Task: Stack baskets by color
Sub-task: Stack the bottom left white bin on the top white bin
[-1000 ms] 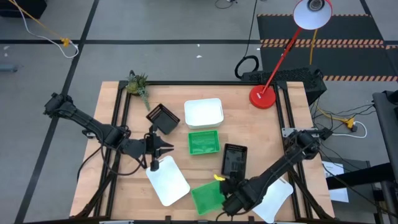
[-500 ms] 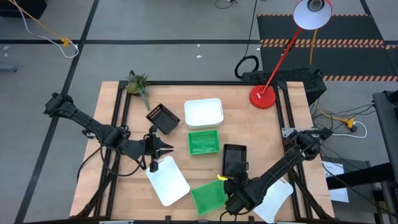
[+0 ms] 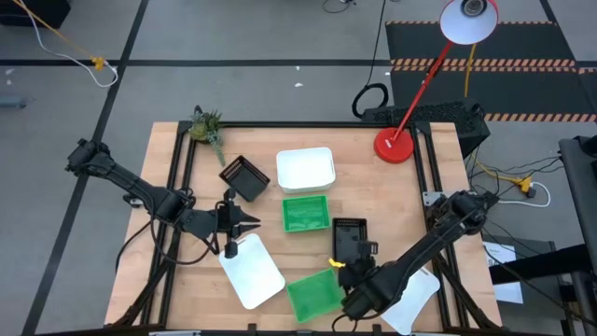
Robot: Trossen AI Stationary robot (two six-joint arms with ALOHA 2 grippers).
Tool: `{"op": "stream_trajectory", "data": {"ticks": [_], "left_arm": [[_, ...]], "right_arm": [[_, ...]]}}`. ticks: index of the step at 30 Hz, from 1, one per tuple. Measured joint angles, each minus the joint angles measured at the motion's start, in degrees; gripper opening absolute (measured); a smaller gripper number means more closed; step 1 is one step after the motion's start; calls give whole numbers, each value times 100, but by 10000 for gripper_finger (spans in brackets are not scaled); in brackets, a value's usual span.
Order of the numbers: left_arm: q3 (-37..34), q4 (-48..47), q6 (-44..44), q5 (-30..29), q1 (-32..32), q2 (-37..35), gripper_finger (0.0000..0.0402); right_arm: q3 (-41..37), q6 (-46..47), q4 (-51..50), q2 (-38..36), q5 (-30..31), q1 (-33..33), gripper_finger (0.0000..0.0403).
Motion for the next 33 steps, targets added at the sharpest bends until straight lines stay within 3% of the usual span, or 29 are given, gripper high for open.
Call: {"op": "stream_trajectory", "data": {"ticks": [12,17,20,29,33], "left_arm": [[1,7,-125,-3,-48,2,63],[36,444,-95,-13,-496,286,62],[365,469,-78,-104,-871,722,62],[2167,-1352,-881,-289,-1745,2496,63],[2695,-1705,-1569,-222,-2016,2982,63]], "right_arm": [[0,262,-70,-563,541,161,38],[0,348,-58,-867,764,198,38],[0,334,-47,-1044,758,264,38],[0,195,-67,-1469,794,347,38],[0,175,-23,-1499,943,508,38]]}}
